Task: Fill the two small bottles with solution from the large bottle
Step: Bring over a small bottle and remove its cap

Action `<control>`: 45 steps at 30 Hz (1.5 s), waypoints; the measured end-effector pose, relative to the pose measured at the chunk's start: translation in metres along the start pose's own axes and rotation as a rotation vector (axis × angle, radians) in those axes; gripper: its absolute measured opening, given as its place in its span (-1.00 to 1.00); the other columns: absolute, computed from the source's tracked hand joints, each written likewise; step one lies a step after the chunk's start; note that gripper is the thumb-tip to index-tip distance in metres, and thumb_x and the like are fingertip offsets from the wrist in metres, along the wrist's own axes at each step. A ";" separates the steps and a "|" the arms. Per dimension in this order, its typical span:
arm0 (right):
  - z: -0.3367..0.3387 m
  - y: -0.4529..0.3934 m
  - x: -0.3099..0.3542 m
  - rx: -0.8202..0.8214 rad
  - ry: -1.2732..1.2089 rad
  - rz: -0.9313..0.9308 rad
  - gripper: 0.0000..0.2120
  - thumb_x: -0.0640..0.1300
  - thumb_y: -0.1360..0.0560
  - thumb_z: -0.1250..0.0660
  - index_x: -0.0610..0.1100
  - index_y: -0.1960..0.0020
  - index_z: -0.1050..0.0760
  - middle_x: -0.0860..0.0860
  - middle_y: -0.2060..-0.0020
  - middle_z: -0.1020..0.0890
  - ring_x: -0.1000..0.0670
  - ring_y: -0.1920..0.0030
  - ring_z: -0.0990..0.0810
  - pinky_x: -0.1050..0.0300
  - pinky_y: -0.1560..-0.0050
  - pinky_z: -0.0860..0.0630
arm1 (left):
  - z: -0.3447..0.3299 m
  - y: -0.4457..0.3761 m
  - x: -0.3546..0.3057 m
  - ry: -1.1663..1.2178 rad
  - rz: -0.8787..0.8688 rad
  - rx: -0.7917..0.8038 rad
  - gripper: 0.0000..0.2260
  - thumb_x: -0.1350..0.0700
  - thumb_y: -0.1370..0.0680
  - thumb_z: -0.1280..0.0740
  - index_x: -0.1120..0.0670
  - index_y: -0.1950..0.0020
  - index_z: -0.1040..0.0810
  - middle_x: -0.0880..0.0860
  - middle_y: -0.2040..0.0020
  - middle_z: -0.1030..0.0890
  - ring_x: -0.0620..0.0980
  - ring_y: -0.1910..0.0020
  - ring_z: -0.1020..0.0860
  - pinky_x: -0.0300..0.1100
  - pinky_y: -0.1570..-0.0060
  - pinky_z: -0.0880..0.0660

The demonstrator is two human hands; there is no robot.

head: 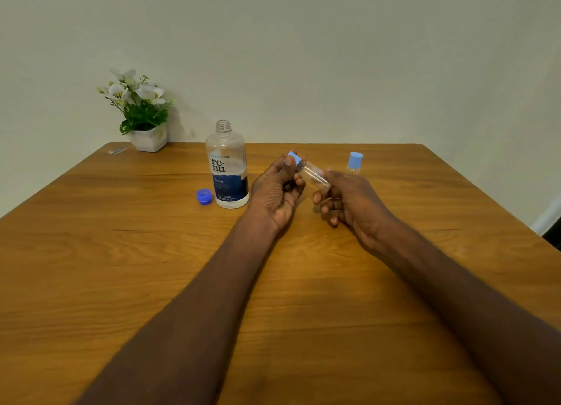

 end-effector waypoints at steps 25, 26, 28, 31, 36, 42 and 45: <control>0.003 0.001 0.000 -0.040 -0.027 0.002 -0.70 0.03 -0.67 -0.31 -0.18 -0.21 -0.60 -0.14 0.11 -0.71 0.02 0.24 -0.60 0.13 0.34 -0.50 | -0.002 -0.002 0.000 -0.101 -0.030 0.036 -0.76 0.25 -0.61 -0.40 0.20 -0.28 -0.64 0.18 0.06 -0.71 -0.09 0.28 -0.50 -0.30 0.24 -0.61; 0.004 0.001 -0.001 -0.048 -0.032 -0.001 -0.74 -0.01 -0.66 -0.34 -0.18 -0.20 -0.61 -0.14 0.11 -0.71 0.01 0.21 -0.61 0.13 0.31 -0.53 | -0.002 -0.002 0.000 -0.112 -0.036 0.036 -0.75 0.25 -0.61 -0.40 0.21 -0.29 -0.63 0.18 0.06 -0.71 -0.09 0.28 -0.51 -0.31 0.25 -0.61; 0.006 0.000 -0.002 -0.060 -0.059 -0.010 -0.79 -0.11 -0.61 -0.43 -0.18 -0.19 -0.62 -0.16 0.01 -0.70 -0.05 0.10 -0.64 0.11 0.27 -0.58 | -0.002 -0.002 -0.001 -0.136 -0.049 0.026 -0.76 0.25 -0.61 -0.40 0.21 -0.28 -0.64 0.18 0.03 -0.70 -0.09 0.27 -0.51 -0.30 0.23 -0.62; 0.007 -0.001 -0.002 -0.076 -0.078 -0.008 -0.73 -0.19 -0.51 -0.52 -0.15 -0.19 -0.61 -0.18 -0.14 -0.63 -0.10 0.02 -0.61 0.09 0.21 -0.60 | -0.002 -0.001 -0.001 -0.157 -0.051 0.016 -0.78 0.25 -0.61 -0.40 0.18 -0.26 -0.65 0.17 0.02 -0.71 -0.09 0.26 -0.51 -0.29 0.21 -0.62; 0.003 0.000 -0.003 -0.068 0.019 0.033 -0.68 -0.08 -0.53 -0.51 -0.13 -0.25 -0.64 -0.15 -0.16 -0.65 -0.04 0.00 -0.61 0.12 0.21 -0.60 | -0.002 -0.001 -0.001 -0.144 -0.049 0.021 -0.80 0.24 -0.61 -0.40 0.19 -0.23 -0.65 0.18 0.00 -0.69 -0.09 0.24 -0.53 -0.27 0.18 -0.63; 0.003 0.013 0.014 -0.281 0.649 0.379 -0.68 -0.07 -0.52 -0.53 -0.07 -0.25 -0.65 0.15 0.03 -0.70 0.18 0.08 -0.65 0.31 0.09 -0.59 | 0.001 -0.005 -0.002 -0.174 -0.108 -0.013 -0.82 0.19 -0.61 -0.41 0.16 -0.20 -0.66 0.12 0.08 -0.70 -0.08 0.22 -0.55 -0.20 0.11 -0.62; 0.004 0.015 0.018 -0.368 0.735 0.461 -0.62 -0.07 -0.51 -0.54 -0.07 -0.30 -0.61 0.09 -0.07 -0.69 0.18 0.04 -0.64 0.23 0.01 -0.62 | 0.001 -0.005 -0.006 -0.372 -0.209 -0.063 -0.80 0.13 -0.66 -0.36 0.15 -0.24 -0.66 0.08 0.13 -0.66 -0.11 0.27 -0.53 -0.22 0.19 -0.59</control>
Point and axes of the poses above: each hand's wrist, its own y-axis away from the middle knuckle, its own z-axis out of the back of the hand, x = y × z, the point moved 6 cm from there along -y, towards the middle knuckle
